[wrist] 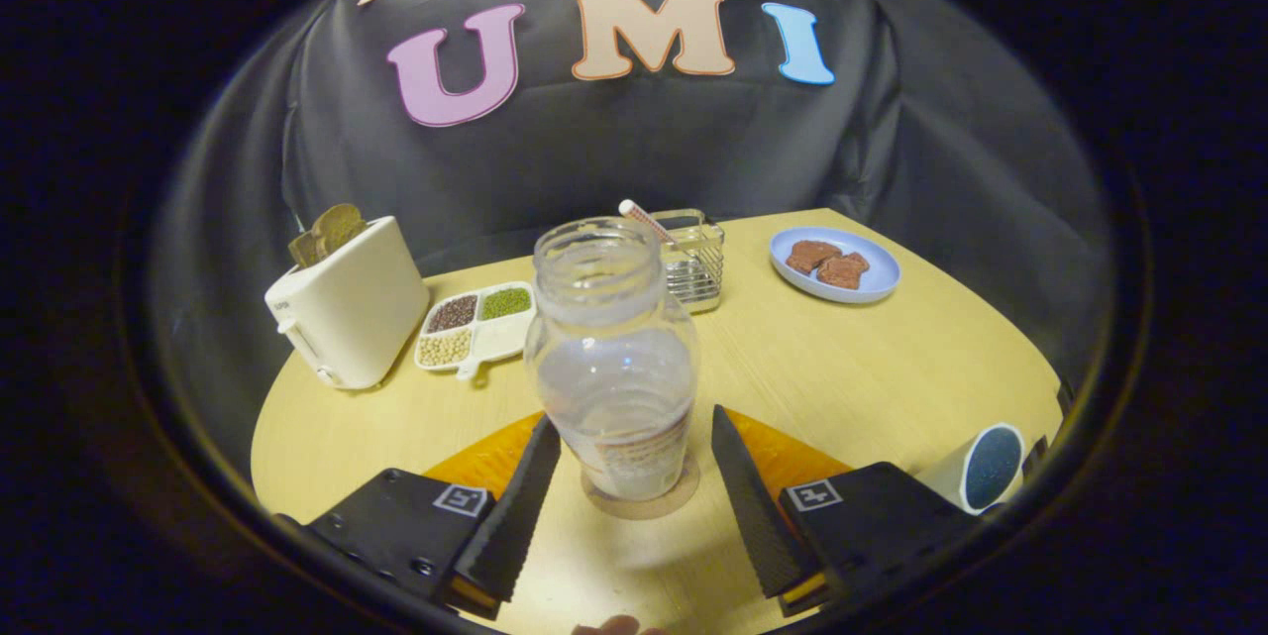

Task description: Take the bottle from table, then pour the juice into the cup, finally place the bottle on the coaster

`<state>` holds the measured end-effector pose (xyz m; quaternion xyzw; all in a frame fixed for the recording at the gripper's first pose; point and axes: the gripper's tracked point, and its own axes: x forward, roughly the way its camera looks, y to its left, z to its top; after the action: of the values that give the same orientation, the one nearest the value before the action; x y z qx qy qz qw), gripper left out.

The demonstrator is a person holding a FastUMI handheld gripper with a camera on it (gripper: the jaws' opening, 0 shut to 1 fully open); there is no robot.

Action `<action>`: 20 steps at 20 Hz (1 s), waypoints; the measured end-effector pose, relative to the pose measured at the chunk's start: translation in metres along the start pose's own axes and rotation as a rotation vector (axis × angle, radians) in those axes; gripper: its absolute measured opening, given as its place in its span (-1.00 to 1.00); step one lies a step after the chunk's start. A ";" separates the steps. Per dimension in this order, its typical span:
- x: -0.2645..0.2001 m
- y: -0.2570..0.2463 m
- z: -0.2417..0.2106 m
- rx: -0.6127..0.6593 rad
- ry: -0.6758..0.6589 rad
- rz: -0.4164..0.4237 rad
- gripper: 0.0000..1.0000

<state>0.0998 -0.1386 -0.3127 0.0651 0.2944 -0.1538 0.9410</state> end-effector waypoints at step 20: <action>-0.045 0.016 0.083 0.093 -0.198 0.073 0.85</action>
<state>0.1137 -0.1299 -0.2185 0.1038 0.1898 -0.1386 0.9664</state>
